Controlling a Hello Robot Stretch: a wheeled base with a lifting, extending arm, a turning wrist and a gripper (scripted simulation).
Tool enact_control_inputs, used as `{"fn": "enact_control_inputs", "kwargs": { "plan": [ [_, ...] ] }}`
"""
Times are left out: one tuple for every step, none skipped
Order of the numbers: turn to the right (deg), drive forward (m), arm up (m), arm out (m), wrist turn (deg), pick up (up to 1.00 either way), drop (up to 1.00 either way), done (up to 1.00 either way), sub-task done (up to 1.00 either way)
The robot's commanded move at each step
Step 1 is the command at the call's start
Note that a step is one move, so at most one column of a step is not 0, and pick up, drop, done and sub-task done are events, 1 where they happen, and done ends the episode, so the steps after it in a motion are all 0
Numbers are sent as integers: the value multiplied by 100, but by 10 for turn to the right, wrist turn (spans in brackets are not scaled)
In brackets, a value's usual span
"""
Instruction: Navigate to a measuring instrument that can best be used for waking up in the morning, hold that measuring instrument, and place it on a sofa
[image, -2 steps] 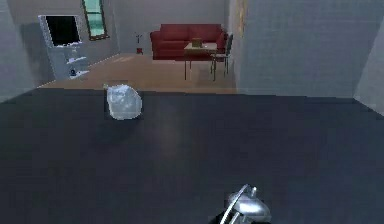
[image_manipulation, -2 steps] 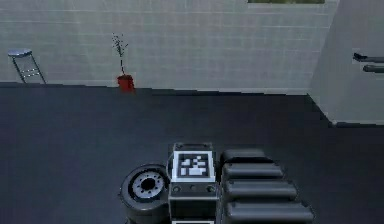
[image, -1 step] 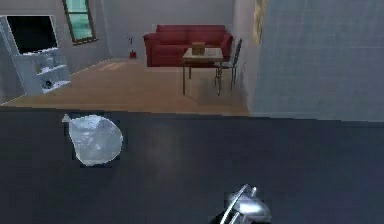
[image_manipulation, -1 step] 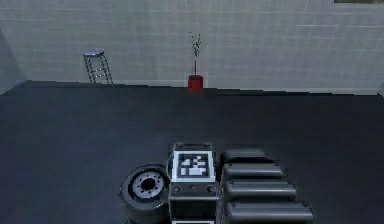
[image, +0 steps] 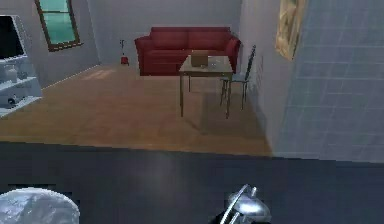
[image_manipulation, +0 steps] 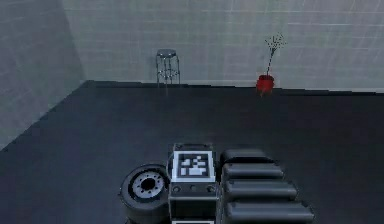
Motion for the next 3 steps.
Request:
{"fn": "enact_control_inputs", "kwargs": {
  "plan": [
    [0,100,0,0,0,0,0,0,0],
    [0,30,0,0,0,0,0,0,0],
    [-270,0,0,0,0,0,0,0,0]
  ]
}}
